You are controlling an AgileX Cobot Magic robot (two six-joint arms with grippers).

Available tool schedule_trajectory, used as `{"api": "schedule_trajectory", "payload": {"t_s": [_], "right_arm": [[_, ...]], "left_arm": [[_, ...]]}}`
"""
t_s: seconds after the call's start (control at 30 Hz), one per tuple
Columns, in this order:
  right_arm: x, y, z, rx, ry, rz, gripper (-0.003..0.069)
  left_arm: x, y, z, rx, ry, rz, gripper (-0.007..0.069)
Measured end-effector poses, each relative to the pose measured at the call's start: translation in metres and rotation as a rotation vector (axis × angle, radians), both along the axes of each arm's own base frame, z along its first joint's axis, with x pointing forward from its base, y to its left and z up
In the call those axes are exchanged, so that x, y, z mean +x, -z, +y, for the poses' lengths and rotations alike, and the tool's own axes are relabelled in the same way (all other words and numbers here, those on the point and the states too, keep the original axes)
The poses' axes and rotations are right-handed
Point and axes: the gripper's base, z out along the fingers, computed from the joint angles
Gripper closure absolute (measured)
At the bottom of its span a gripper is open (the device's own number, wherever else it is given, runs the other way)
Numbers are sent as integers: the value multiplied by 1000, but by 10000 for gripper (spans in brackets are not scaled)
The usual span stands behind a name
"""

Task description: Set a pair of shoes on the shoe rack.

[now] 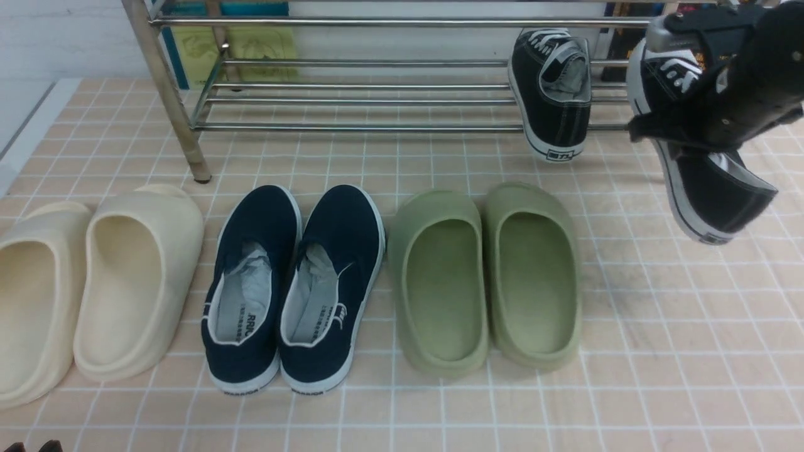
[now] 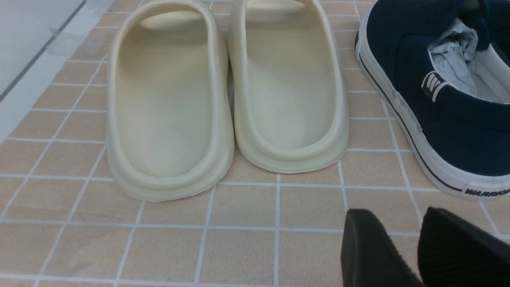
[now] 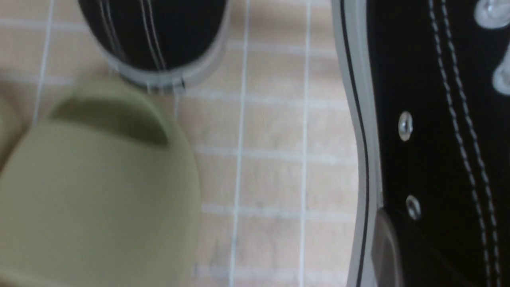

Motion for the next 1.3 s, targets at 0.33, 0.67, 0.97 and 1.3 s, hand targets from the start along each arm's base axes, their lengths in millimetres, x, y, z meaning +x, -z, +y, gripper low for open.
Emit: {"api": "schedule_trajectory", "payload": {"t_s": [0.33,0.67,0.97,1.3], "right_arm": [[85,9,12,-39,-27,-44,621],[116,27,13,-8,8,-2,613],[112,13,10,-12,4,-14,356],[31,-109,14,-52,-110,-111,328]], "left_arm": [[0,0,0,0,0,0,384],[0,0,0,1,0,0,384],[0,0,0,1,0,0,384],[0,0,0,1,0,0,384]]}}
